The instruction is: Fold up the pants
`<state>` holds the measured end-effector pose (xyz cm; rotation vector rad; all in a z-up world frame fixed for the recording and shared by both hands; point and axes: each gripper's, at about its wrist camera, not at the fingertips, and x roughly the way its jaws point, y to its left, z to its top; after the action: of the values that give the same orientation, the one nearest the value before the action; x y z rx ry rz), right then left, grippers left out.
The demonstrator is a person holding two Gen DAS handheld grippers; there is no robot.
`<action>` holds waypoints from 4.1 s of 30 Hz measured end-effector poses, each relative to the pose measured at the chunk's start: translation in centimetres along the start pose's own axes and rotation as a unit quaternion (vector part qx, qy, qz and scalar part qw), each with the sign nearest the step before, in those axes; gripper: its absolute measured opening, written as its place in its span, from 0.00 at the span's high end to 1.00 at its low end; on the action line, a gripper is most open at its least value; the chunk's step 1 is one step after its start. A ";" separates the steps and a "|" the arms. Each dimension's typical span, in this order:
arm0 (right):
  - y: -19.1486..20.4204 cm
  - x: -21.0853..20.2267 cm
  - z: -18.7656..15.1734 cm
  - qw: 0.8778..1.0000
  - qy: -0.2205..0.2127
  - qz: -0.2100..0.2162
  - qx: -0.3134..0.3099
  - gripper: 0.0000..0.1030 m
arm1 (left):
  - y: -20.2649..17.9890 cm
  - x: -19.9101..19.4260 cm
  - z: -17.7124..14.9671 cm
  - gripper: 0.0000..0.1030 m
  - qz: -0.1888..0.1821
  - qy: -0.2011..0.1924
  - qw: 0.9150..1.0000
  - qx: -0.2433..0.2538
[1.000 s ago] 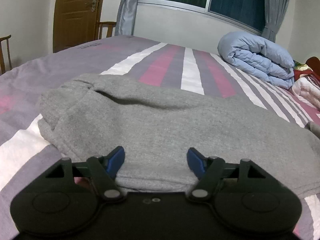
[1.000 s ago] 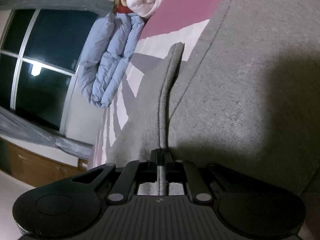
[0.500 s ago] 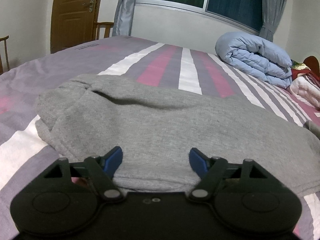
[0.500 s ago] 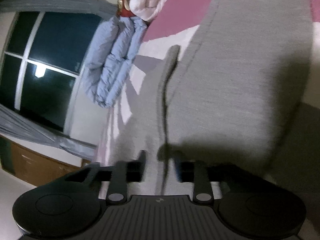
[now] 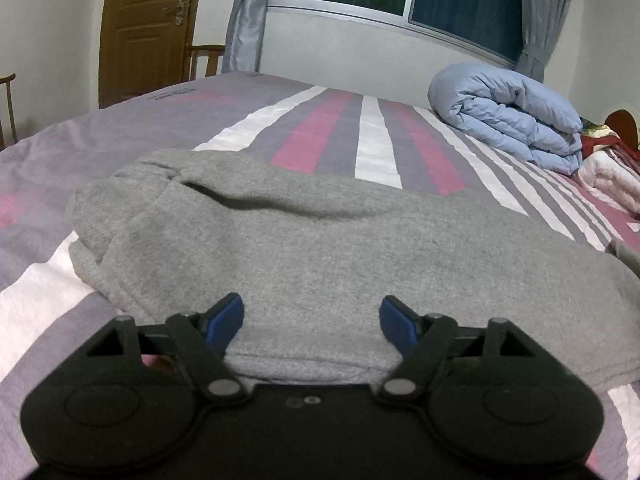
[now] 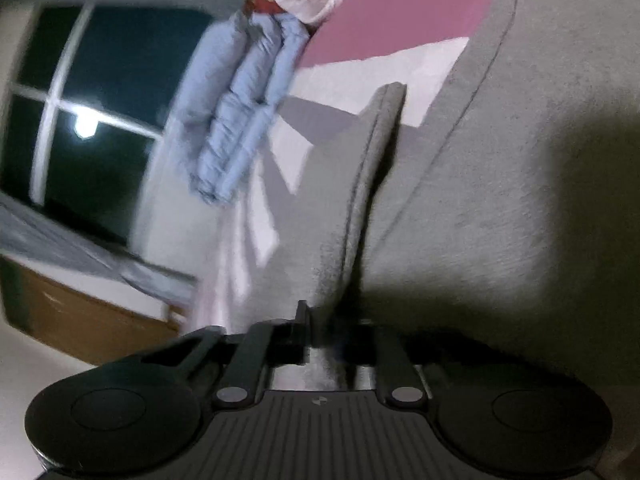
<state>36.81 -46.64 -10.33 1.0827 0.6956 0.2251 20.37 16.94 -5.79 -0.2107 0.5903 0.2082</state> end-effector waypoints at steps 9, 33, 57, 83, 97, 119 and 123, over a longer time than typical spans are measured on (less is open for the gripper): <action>4.2 -10.4 -3.4 0.987 -0.104 -0.015 -0.119 0.90 | 0.1 0.1 -0.1 0.33 -0.004 -0.001 1.000 -0.001; -2.1 -8.1 4.5 0.993 -0.073 -0.077 -0.048 0.94 | -0.1 0.3 -0.1 0.30 0.005 0.000 1.000 0.011; -6.6 -14.2 2.6 0.981 -0.137 -0.136 -0.012 0.94 | 0.0 0.3 0.0 0.29 0.001 -0.001 1.000 0.010; 6.9 -9.3 -7.9 0.972 -0.046 -0.078 -0.215 0.88 | 1.6 -0.6 5.1 0.25 0.045 -0.027 0.998 0.043; 11.4 0.4 -19.3 0.903 0.110 -0.112 -0.399 0.87 | 3.2 -0.1 4.5 0.27 0.048 0.028 0.993 0.108; 23.3 16.1 -27.8 0.842 0.172 -0.053 -0.508 0.87 | 1.2 7.7 9.6 0.14 0.044 0.065 0.987 0.138; 22.8 18.4 -26.8 0.843 0.176 -0.086 -0.501 0.82 | 1.4 8.3 9.8 0.12 0.053 0.066 0.987 0.138</action>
<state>37.99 -7.28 -5.65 -0.0421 0.8430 0.5654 31.94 21.91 -2.77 0.0754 0.7554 0.2144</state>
